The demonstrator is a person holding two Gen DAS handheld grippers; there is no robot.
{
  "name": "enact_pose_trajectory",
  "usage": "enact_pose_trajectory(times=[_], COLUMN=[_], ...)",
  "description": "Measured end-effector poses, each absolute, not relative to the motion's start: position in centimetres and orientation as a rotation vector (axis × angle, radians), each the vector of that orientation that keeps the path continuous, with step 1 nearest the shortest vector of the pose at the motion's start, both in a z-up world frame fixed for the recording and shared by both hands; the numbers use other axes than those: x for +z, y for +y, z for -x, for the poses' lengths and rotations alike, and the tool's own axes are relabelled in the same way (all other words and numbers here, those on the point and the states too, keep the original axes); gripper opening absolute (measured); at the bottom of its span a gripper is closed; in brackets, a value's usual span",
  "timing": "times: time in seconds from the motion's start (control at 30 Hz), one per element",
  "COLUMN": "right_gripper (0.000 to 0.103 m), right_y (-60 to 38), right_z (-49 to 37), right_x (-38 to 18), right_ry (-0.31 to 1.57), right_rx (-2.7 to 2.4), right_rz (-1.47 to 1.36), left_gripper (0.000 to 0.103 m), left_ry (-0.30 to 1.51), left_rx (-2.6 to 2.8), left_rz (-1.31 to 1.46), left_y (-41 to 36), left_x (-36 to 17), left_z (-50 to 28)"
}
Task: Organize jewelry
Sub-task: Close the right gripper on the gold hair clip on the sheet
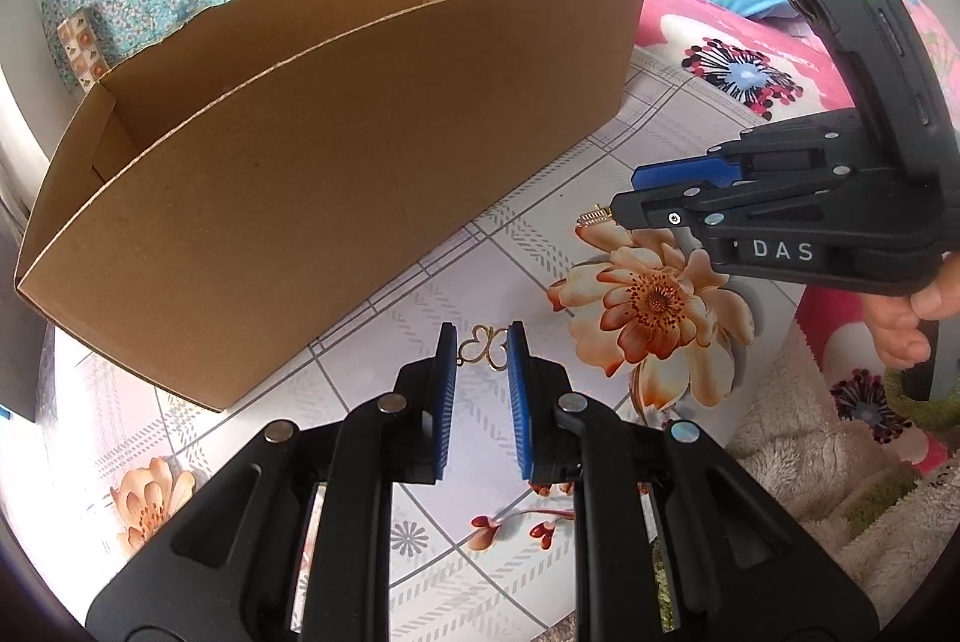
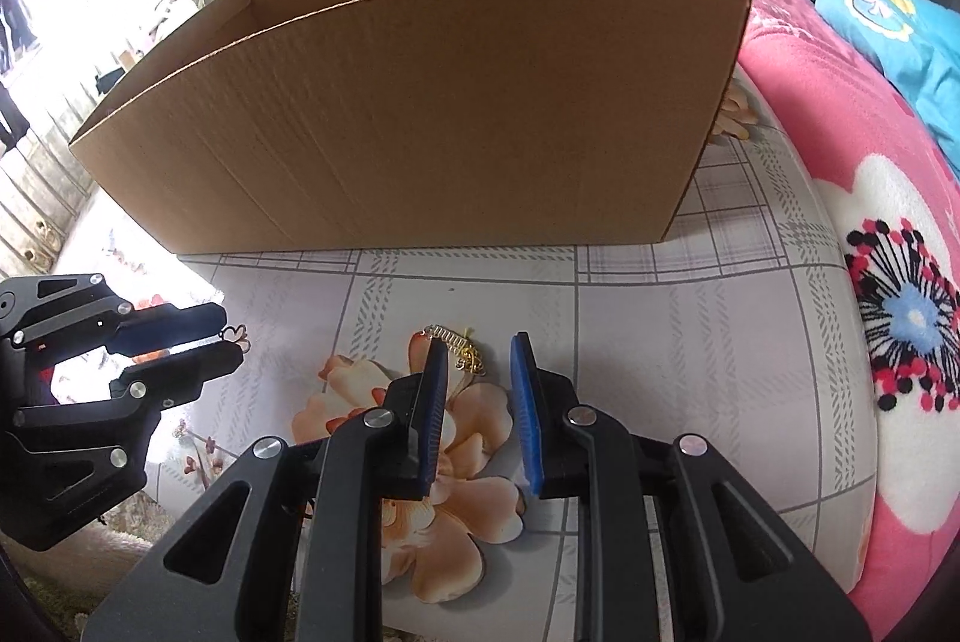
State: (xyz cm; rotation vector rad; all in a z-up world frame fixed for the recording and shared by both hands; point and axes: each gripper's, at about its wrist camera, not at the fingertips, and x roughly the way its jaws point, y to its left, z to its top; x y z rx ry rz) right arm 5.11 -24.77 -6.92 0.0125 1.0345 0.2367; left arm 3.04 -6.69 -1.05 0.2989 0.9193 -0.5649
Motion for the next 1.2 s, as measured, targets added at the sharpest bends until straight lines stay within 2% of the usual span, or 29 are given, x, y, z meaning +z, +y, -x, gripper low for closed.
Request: enact_pose_trajectory(times=[0.07, 0.13, 0.17, 0.2, 0.43, 0.53, 0.57, 0.6, 0.77, 0.83, 0.87, 1.2], right_gripper=[0.021, 0.014, 0.007, 0.005, 0.004, 0.009, 0.018, 0.023, 0.023, 0.015, 0.004, 0.002], right_y=[-24.4, -24.2, -24.2, -23.9, -24.1, -24.1, -24.0, -23.9, -23.2, -22.8, -22.8, -23.9], right_z=[-5.2, -5.3, -5.3, -5.1, -4.5, -4.5, -4.5, -4.8, -5.3, -5.4, -5.4, -3.8], right_x=[-7.2, -7.4, -7.5, -7.4, -6.7, -6.4, -6.5, -6.5, -7.5, -7.5, -7.5, -5.0], right_ry=[1.039, 1.044, 1.049, 1.049, 1.035, 1.030, 1.036, 1.033, 1.050, 1.043, 1.053, 0.998], right_rx=[0.236, 0.237, 0.242, 0.241, 0.235, 0.225, 0.226, 0.220, 0.233, 0.244, 0.260, 0.254], right_rz=[0.018, 0.024, 0.023, 0.019, 0.002, -0.007, -0.004, 0.003, 0.060, 0.090, 0.087, -0.017], left_gripper=[0.015, 0.015, 0.015, 0.015, 0.015, 0.015, 0.015, 0.015, 0.016, 0.016, 0.016, 0.015], left_ry=[0.917, 0.913, 0.912, 0.909, 0.897, 0.893, 0.892, 0.891, 0.886, 0.883, 0.881, 0.860], left_rx=[-0.563, -0.562, -0.563, -0.563, -0.571, -0.570, -0.569, -0.568, -0.563, -0.562, -0.562, -0.566], left_rz=[-0.293, -0.286, -0.284, -0.282, -0.267, -0.261, -0.260, -0.259, -0.250, -0.247, -0.245, -0.231], left_y=[-6.6, -6.4, -6.4, -6.4, -5.8, -5.6, -5.6, -5.6, -5.3, -5.3, -5.3, -4.8], left_x=[-1.0, -1.0, -1.0, -1.0, -1.0, -1.0, -1.0, -1.0, -0.9, -0.9, -0.8, -0.6], left_z=[-3.0, -3.0, -3.0, -3.0, -2.7, -2.6, -2.5, -2.5, -2.4, -2.3, -2.2, -1.9])
